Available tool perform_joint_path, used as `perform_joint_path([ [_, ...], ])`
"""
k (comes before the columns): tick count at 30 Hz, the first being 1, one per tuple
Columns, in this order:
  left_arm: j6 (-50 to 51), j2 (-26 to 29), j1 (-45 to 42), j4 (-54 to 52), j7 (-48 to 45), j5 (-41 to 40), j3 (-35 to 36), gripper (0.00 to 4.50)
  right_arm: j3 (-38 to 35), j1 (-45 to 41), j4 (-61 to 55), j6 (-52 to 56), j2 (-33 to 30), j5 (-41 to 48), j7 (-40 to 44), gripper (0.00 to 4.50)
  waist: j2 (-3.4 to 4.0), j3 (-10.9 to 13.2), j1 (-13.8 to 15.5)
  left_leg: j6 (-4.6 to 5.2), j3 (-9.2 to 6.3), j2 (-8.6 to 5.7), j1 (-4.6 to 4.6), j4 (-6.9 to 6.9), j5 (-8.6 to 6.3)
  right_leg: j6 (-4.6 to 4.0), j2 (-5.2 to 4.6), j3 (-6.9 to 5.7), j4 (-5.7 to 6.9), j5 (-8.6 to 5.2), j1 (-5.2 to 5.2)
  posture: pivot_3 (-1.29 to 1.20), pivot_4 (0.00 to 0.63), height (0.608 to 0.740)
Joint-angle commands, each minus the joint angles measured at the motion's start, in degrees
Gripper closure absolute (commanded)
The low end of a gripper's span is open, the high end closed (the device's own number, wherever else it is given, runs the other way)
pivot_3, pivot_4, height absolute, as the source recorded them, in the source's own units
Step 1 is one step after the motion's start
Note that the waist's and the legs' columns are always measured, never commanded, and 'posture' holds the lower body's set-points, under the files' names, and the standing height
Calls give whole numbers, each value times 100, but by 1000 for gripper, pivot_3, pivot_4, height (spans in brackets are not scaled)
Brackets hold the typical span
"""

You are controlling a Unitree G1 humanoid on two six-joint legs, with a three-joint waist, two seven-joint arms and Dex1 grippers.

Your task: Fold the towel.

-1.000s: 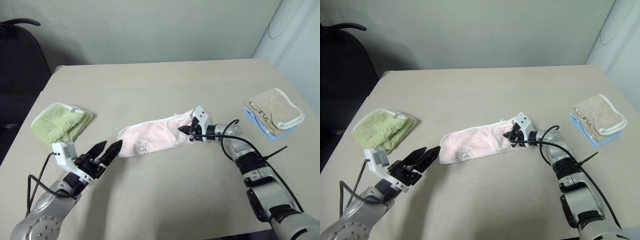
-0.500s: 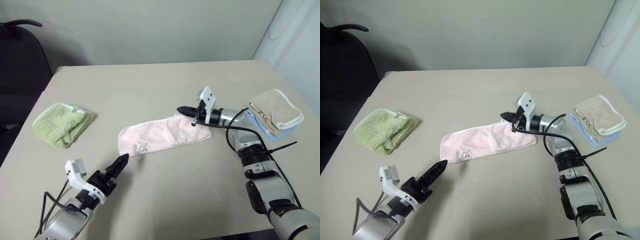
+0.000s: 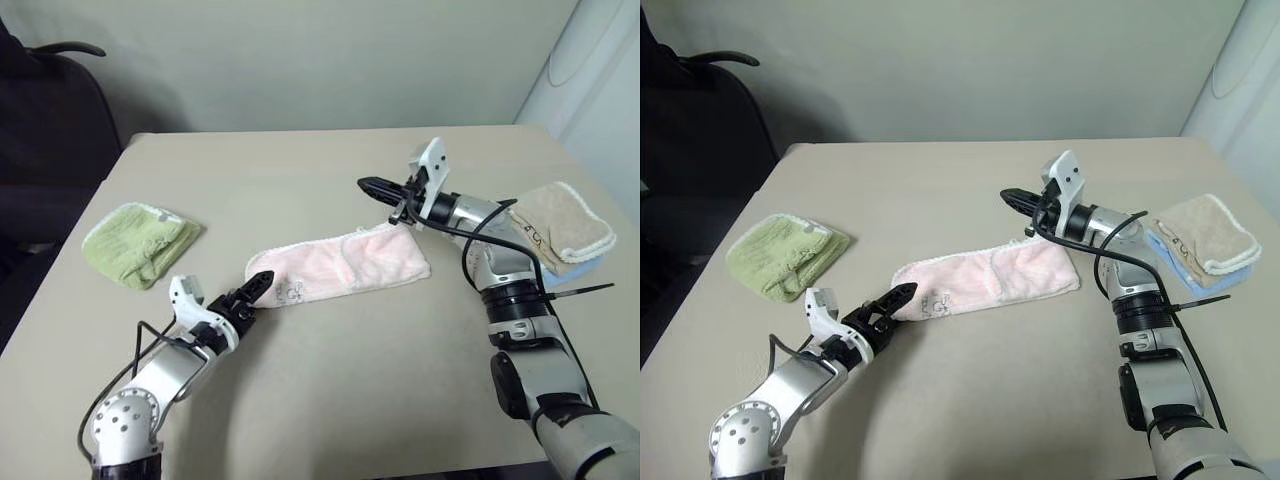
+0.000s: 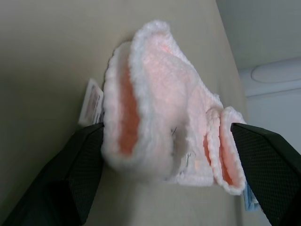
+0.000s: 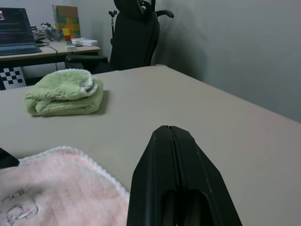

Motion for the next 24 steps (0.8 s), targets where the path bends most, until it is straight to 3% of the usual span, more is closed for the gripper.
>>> perform_joint_path([
  [1,46,-55,-37,393,234,184,-56,361,-170,-65,-319,8,-37,159,-87,4500,0,0,0,0,0,0,4,-3,0,0,0,0,-3,0,4,0,150,740],
  [5,25,-107,-86,386,271,243,-9,1668,-167,-56,-327,3,-27,151,-107,4500,1,1,-2,-4,2,-2,23,-31,2,-6,0,1,-15,-7,15,0,150,740],
  [12,-11,-122,43,125,221,340,104,4389,-138,-94,-276,-68,60,135,-109,4500,-3,3,-29,-18,4,-1,16,-44,6,-14,2,1,-18,-27,-1,0,150,740],
  [17,-93,54,140,-49,45,439,349,4454,-126,-81,-292,-93,87,125,-97,4500,-5,5,-59,-25,4,5,17,-52,7,-22,9,1,-19,-34,-4,0,150,740],
  [24,-143,1023,170,-195,-539,377,1285,4454,-154,11,-316,-100,-16,94,-94,4500,-32,22,-108,-51,2,41,11,-51,-7,-46,46,1,-18,-47,-13,0,150,740],
])
